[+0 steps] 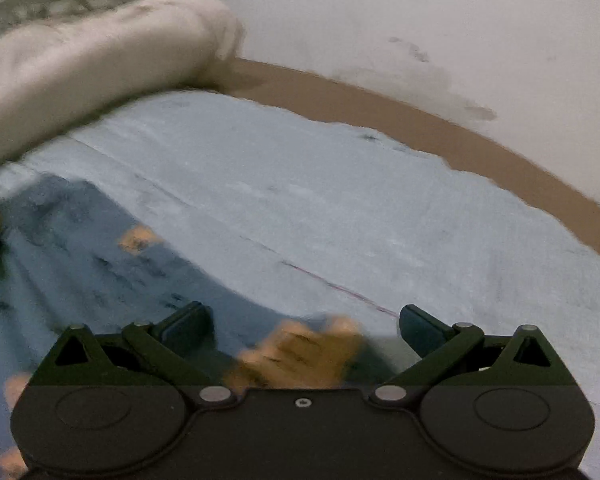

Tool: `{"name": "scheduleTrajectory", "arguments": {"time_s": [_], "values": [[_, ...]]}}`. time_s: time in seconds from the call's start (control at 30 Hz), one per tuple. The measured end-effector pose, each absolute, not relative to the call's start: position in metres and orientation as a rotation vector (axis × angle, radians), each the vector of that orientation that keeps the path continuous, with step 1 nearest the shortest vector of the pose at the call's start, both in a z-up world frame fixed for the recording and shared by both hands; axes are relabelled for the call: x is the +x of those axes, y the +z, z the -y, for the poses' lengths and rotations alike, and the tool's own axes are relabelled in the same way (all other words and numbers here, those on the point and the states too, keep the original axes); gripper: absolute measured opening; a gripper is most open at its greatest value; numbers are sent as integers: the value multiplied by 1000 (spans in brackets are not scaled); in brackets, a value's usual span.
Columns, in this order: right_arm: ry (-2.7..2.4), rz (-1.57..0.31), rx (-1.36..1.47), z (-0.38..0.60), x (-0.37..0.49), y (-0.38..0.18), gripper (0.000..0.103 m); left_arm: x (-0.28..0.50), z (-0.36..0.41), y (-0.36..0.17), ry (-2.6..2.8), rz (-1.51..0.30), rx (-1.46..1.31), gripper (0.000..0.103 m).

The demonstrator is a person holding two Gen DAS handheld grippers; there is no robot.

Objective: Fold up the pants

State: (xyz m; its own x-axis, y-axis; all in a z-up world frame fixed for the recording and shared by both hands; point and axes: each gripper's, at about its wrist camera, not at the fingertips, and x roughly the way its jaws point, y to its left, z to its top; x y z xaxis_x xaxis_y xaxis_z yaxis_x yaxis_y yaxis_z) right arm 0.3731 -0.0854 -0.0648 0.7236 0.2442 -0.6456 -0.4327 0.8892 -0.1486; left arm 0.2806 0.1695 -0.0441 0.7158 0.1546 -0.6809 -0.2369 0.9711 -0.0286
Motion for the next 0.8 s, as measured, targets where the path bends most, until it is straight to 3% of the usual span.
{"name": "scheduleTrajectory", "arguments": {"time_s": [0.13, 0.27, 0.47, 0.63, 0.8], "values": [[146, -595, -375, 129, 376, -61, 102, 279, -169, -40, 260, -746, -106, 57], [151, -555, -302, 177, 350, -34, 102, 269, -157, -26, 300, -679, -39, 92], [357, -546, -301, 190, 279, -28, 102, 283, -114, -15, 221, -605, 23, 98], [301, -542, -500, 189, 237, -50, 102, 314, -75, -39, 164, -684, 180, 99], [92, -561, -519, 252, 221, -61, 102, 324, -79, -52, 200, -729, 174, 101]]}}
